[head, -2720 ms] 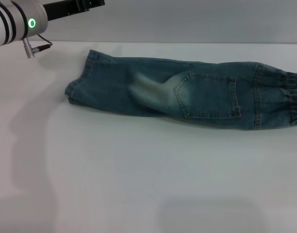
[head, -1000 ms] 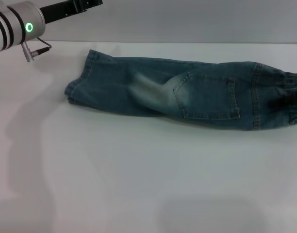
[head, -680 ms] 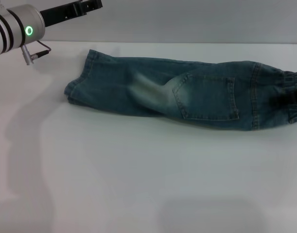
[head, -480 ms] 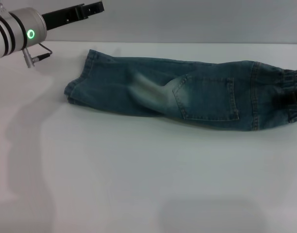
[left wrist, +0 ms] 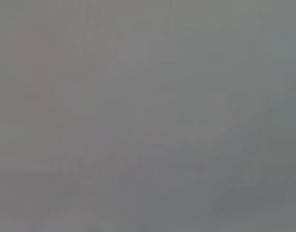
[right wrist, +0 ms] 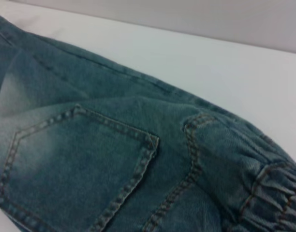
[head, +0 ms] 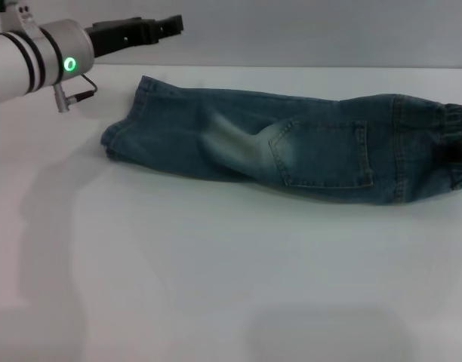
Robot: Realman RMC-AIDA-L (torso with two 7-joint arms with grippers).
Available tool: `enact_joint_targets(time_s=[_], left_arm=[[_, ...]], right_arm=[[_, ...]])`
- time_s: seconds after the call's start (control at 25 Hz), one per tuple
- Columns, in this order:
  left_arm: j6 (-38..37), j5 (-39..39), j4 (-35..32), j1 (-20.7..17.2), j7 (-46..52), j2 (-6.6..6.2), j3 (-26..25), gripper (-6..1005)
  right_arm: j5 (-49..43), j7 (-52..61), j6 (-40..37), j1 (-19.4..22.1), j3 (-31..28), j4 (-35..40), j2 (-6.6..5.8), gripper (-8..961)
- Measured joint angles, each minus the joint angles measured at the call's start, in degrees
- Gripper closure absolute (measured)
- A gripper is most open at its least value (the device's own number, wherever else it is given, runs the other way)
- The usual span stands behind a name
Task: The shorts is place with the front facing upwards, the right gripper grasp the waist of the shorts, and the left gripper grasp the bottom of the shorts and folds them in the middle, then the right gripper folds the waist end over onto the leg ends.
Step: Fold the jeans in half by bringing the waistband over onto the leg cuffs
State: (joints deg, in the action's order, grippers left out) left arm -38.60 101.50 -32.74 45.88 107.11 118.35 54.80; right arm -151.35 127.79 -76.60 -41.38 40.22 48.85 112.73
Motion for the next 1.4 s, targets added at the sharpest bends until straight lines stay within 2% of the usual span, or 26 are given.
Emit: enact_joint_targets(time_s=[0.16, 0.36, 0.52, 0.72, 0.88, 1.12, 1.4], left_arm=[[3.3, -1.1, 0.0, 0.0, -1.3, 0.28, 6.0, 165], [11.0, -7.6, -0.3, -0.3, -2.3, 0.37, 20.8, 165], [15.0, -11.8, -1.0, -0.3, -2.4, 0.38, 28.7, 165], [17.1, -14.5, -1.5, -0.4, -2.4, 0.44, 34.3, 165], [17.4, -16.1, -1.8, -0.8, -2.4, 0.46, 36.7, 165], [17.3, -17.7, -3.9, -2.9, -2.4, 0.56, 40.6, 165], [20.5, -21.9, -5.2, -4.1, -2.4, 0.71, 48.3, 165]], right_arm=[[0.1, 1.0, -4.5, -0.3, -1.7, 2.9, -0.47, 857], [0.3, 1.9, -10.8, -2.1, -4.8, 5.1, -1.48, 867], [0.8, 2.6, -14.7, -3.9, -6.0, 6.1, -2.19, 866], [0.8, 3.9, -18.7, -5.8, -6.0, 9.7, -2.6, 866], [0.8, 4.1, -21.1, -7.4, -6.0, 12.1, -2.96, 869], [0.8, 4.1, -21.5, -10.4, -5.7, 12.1, -3.81, 869], [0.8, 3.9, -22.3, -13.4, -5.1, 10.5, -3.65, 868]])
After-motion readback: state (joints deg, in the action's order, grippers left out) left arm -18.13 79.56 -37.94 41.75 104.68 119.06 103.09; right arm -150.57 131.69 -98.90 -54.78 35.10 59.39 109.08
